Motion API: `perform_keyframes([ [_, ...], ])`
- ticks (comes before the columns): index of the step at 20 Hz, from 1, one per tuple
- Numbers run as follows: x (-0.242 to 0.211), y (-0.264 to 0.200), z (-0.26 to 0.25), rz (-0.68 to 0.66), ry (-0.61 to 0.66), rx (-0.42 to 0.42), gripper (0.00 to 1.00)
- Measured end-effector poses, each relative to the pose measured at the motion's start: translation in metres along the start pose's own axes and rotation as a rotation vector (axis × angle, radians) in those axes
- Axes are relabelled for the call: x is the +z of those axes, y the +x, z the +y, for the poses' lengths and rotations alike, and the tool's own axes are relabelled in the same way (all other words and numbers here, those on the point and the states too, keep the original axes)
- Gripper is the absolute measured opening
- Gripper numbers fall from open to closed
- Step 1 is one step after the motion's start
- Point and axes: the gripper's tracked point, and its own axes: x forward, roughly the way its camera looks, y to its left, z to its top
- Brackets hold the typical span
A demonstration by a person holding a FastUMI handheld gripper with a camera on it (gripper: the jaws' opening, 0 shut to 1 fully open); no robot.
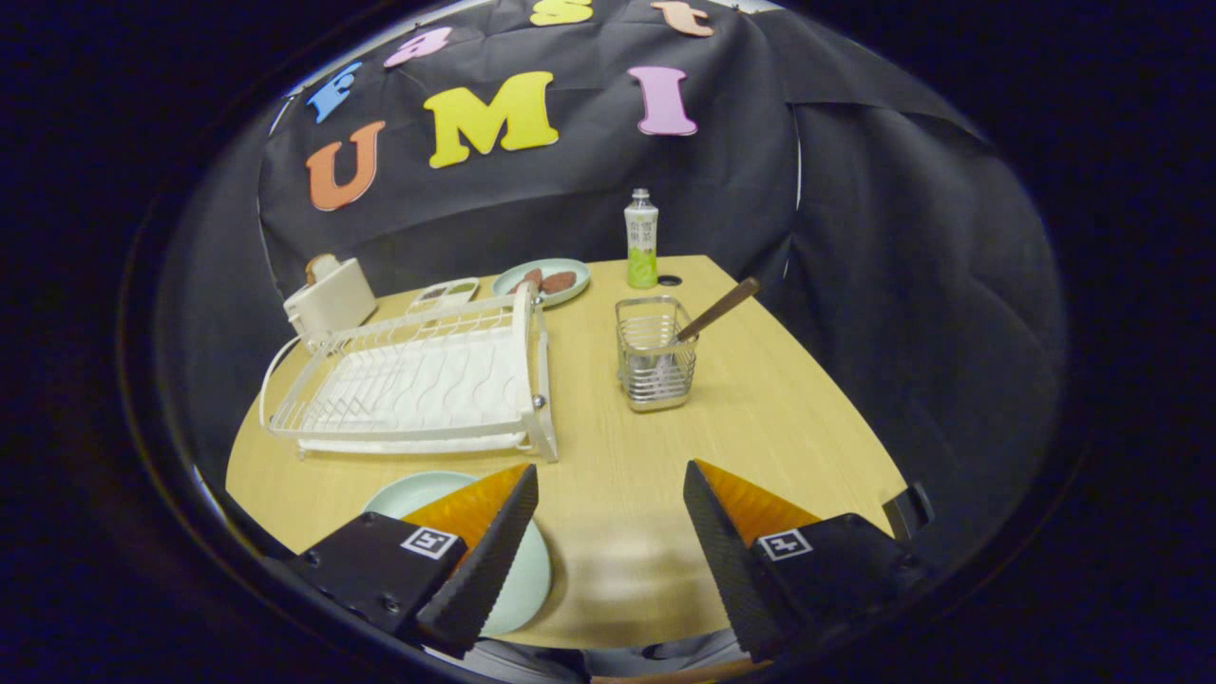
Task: Take the plate from the dish rack, then take the spoon from the basket and place it into the plate.
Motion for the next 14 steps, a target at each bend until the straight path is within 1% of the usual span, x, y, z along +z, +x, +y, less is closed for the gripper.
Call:
perform_keyframes([
  [3,0.015,0.021,-0.018,-0.047,0.000,0.033,0.99],
  [6,0.036,0.043,-0.045,-0.091,-0.020,-0.005,0.99],
  [7,0.045,0.048,-0.050,-0.121,-0.022,-0.011,0.99],
  [10,0.073,0.061,-0.057,-0.231,-0.022,0.022,0.99],
  [12,0.087,0.070,-0.068,-0.287,-0.038,-0.003,0.99],
  [14,0.103,0.075,-0.067,-0.353,-0.051,0.024,0.99],
])
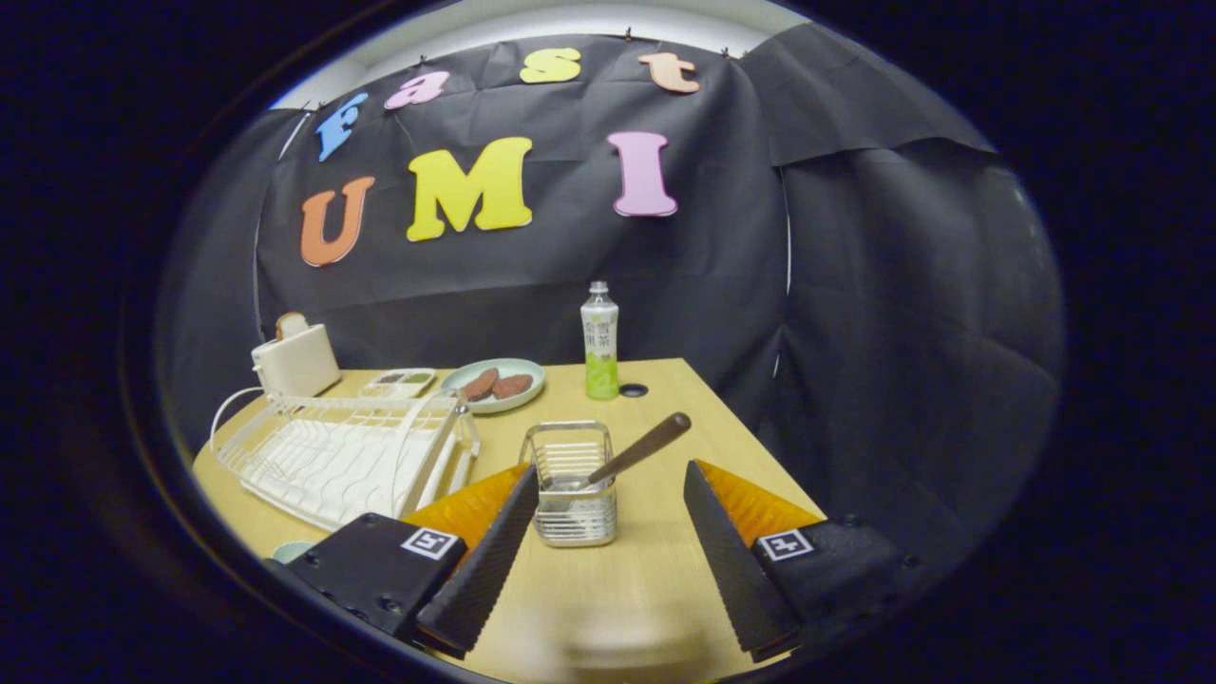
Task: Take the plate from the dish rack, then take the spoon from the basket and place it into the plate.
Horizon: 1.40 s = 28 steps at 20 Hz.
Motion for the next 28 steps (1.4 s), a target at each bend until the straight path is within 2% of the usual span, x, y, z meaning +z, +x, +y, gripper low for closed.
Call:
perform_keyframes([
  [3,0.014,0.014,-0.009,-0.104,0.027,0.014,0.99],
  [7,0.018,0.030,-0.010,-0.120,0.065,0.035,0.99],
  [11,0.005,0.052,-0.014,-0.038,0.010,-0.029,0.99],
  [14,-0.007,0.068,-0.003,0.045,-0.027,-0.026,0.98],
  [19,-0.013,0.079,0.004,0.093,-0.052,-0.027,0.82],
  [24,-0.006,0.073,0.008,0.059,-0.042,-0.030,0.44],
  [27,0.004,0.066,0.016,0.019,-0.042,-0.015,0.37],
  [28,0.010,0.059,0.015,0.004,-0.059,-0.034,0.26],
])
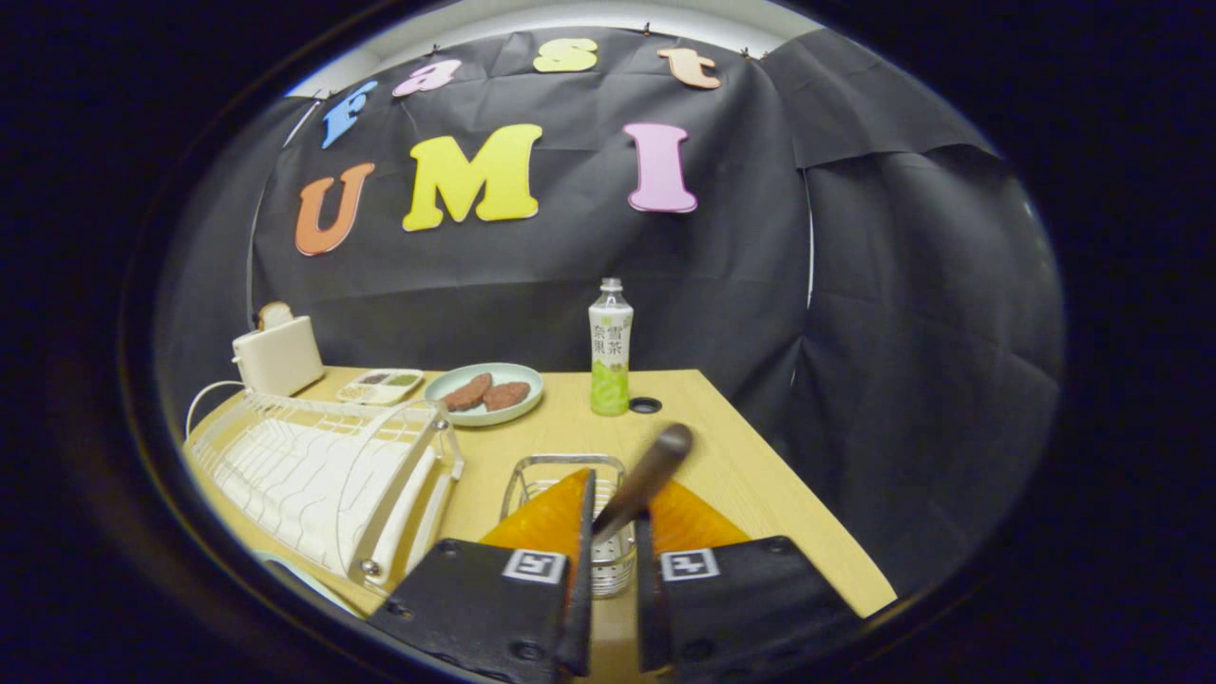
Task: Take the plate from the dish rack, then take the spoon from the basket and place it into the plate.
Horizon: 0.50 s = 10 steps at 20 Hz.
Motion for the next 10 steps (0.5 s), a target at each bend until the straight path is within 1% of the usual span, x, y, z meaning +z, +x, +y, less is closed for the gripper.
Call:
perform_keyframes([
  [1,-0.003,0.002,0.002,-0.001,-0.018,-0.001,0.15],
  [2,-0.007,-0.001,0.007,0.010,-0.031,0.002,0.11],
  [6,0.000,-0.010,0.023,0.014,-0.052,0.009,0.10],
  [10,0.032,-0.035,0.040,-0.076,-0.110,0.006,0.10],
])
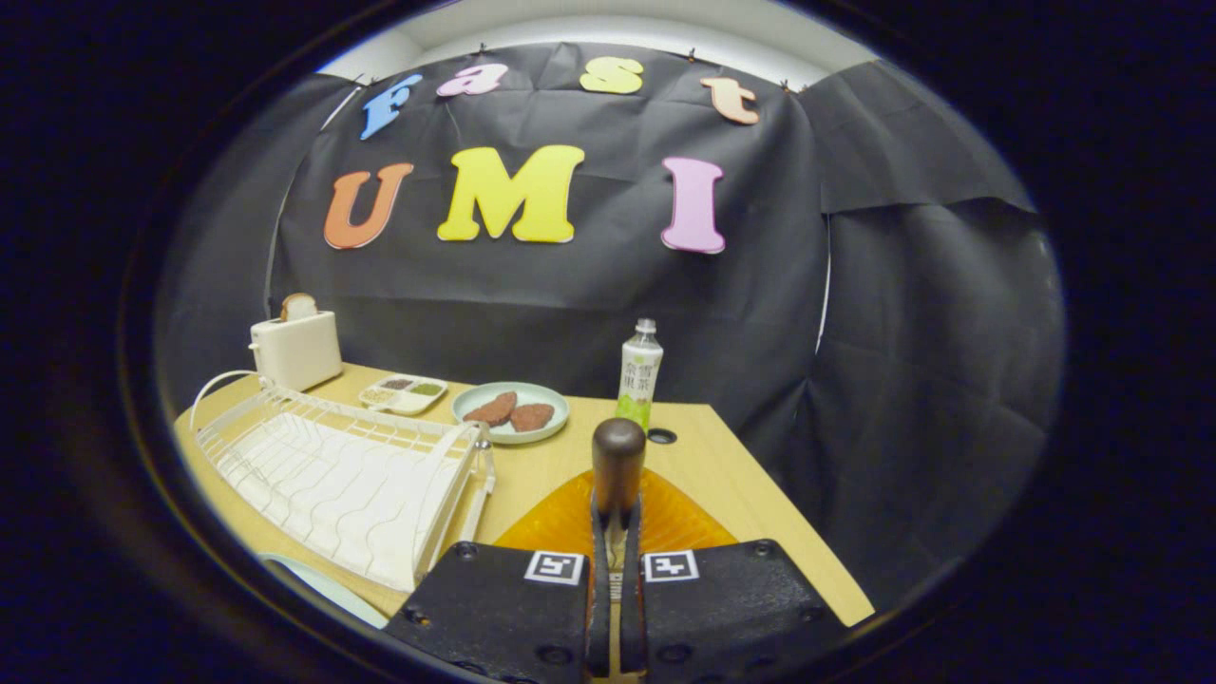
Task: Take the plate from the dish rack, then take the spoon from the basket and place it into the plate.
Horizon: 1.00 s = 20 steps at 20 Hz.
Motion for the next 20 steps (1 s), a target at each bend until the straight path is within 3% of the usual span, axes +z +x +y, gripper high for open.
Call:
perform_keyframes([
  [10,0.060,-0.077,0.011,-0.082,-0.008,-0.016,0.10],
  [14,0.053,-0.119,0.026,-0.084,-0.050,-0.012,0.10],
  [20,0.011,-0.166,0.064,-0.073,0.011,0.034,0.10],
])
